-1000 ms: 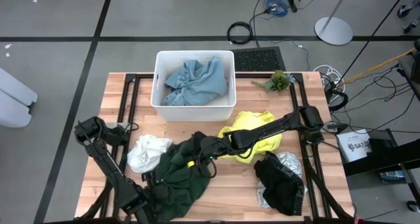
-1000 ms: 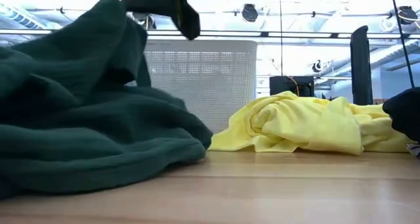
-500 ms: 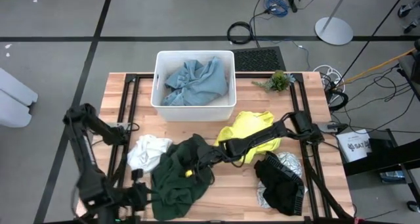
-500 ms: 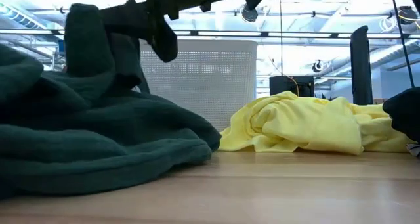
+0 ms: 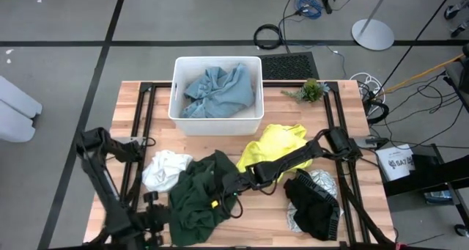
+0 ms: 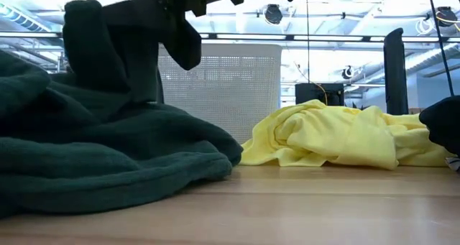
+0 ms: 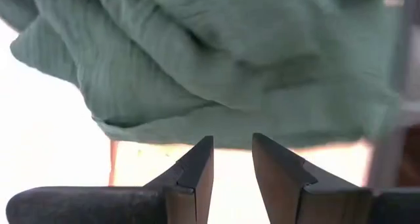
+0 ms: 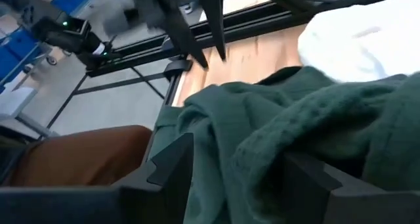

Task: Fold laundry
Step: Fold the green shirt

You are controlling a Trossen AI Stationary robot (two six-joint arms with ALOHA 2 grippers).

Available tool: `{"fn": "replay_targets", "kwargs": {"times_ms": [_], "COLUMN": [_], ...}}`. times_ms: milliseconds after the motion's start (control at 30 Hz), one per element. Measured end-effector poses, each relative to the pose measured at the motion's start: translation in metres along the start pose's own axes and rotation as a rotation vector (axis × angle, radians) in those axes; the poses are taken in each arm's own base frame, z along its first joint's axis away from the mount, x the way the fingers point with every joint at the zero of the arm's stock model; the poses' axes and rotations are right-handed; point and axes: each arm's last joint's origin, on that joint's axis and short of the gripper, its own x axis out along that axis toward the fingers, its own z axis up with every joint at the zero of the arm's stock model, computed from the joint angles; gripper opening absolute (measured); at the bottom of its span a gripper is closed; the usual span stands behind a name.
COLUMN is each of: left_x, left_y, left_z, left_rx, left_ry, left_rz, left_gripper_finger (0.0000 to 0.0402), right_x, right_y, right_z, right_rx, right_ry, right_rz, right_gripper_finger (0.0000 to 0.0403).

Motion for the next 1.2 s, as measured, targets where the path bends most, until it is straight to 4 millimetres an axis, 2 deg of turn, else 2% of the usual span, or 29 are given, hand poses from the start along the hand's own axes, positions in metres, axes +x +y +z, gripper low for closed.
{"fn": "replay_targets", "kwargs": {"times_ms": [167, 300, 533, 667, 800, 1000, 1200], "left_x": [0.039, 0.059, 0.086, 0.098, 0.109, 0.122, 0.113], "left_y": [-0.003, -0.004, -0.007, 0.0, 0.018, 0.04, 0.039], "left_z": [0.012, 0.026, 0.067, 0.095, 0.126, 0.174, 0.187], "left_rx": [-0.022, 0.016, 0.117, 0.163, 0.185, 0.206, 0.288], "left_ry": [0.119, 0.134, 0.061, 0.003, -0.067, -0.195, -0.217], "left_rz": [0.093, 0.098, -0.02, -0.065, -0.037, -0.125, -0.289], "left_gripper_finger": [0.0114, 0.0114, 0.0088, 0.0064, 0.0048, 0.0043, 0.0043], "right_x": [0.0, 0.0, -0.01, -0.029, -0.049, -0.074, -0.1], "right_y": [0.001, 0.004, 0.001, -0.001, -0.001, 0.006, 0.019], "right_z": [-0.001, -0.006, -0.02, -0.023, -0.023, -0.008, 0.007], "right_rx": [0.022, 0.033, 0.107, 0.09, 0.082, 0.027, 0.001], "right_ry": [0.0, 0.042, 0.233, 0.375, 0.49, 0.47, 0.4], "right_rz": [0.001, -0.008, -0.116, -0.236, -0.306, -0.375, -0.475], "right_gripper_finger": [0.0178, 0.0178, 0.0178, 0.0178, 0.0178, 0.0178, 0.0178]}}
